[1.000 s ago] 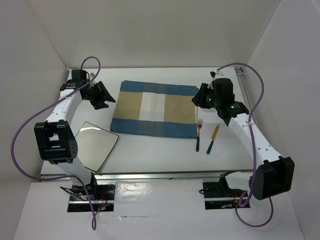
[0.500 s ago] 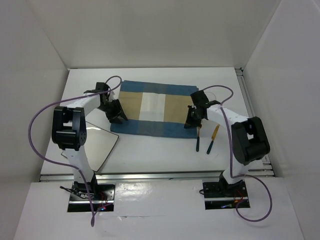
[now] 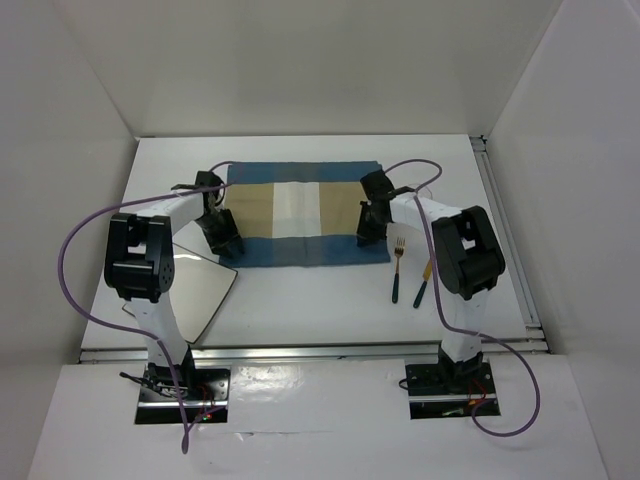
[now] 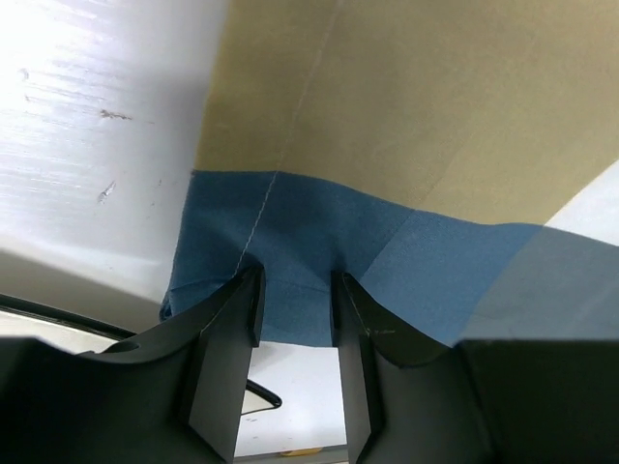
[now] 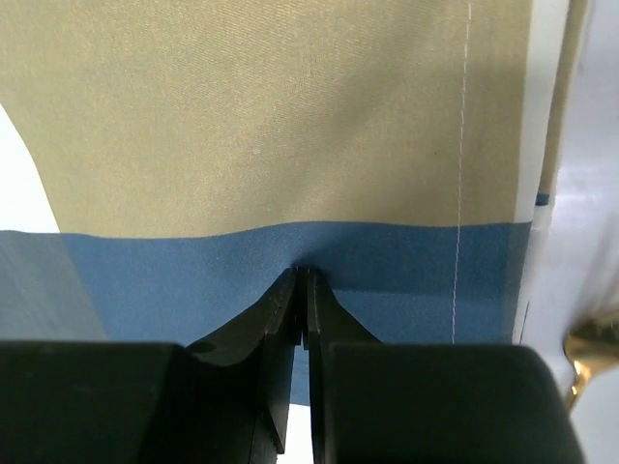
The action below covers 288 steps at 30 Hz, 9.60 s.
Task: Set the dinner table for one person
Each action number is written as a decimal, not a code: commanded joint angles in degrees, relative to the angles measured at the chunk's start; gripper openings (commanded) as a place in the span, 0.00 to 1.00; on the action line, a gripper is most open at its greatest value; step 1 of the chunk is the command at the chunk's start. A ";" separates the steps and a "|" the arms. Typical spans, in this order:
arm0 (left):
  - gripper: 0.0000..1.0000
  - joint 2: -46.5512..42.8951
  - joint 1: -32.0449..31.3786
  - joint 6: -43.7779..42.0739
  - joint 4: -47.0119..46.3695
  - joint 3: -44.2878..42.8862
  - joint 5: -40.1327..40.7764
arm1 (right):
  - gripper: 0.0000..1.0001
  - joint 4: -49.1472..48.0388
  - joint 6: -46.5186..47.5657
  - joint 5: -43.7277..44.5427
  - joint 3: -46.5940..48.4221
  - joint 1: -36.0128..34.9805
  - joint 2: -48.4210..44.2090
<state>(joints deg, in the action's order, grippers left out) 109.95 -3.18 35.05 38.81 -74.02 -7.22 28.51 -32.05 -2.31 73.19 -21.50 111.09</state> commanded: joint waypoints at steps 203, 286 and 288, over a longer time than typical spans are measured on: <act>0.70 -45.09 -0.60 4.42 13.22 -12.20 4.50 | 0.00 -43.80 -26.75 -28.10 19.54 -31.85 22.26; 0.71 -42.28 -4.64 4.42 15.77 -18.27 6.52 | 0.00 -64.28 -50.92 -2.09 -24.59 -1.97 -17.48; 0.71 -42.28 -4.64 4.42 15.77 -18.27 6.52 | 0.00 -63.76 -50.92 -2.09 -24.58 -1.97 -16.96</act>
<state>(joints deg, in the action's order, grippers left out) 68.49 -7.62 40.51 55.31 -92.20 -1.30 -19.31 -79.75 -2.26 45.65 -23.83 95.44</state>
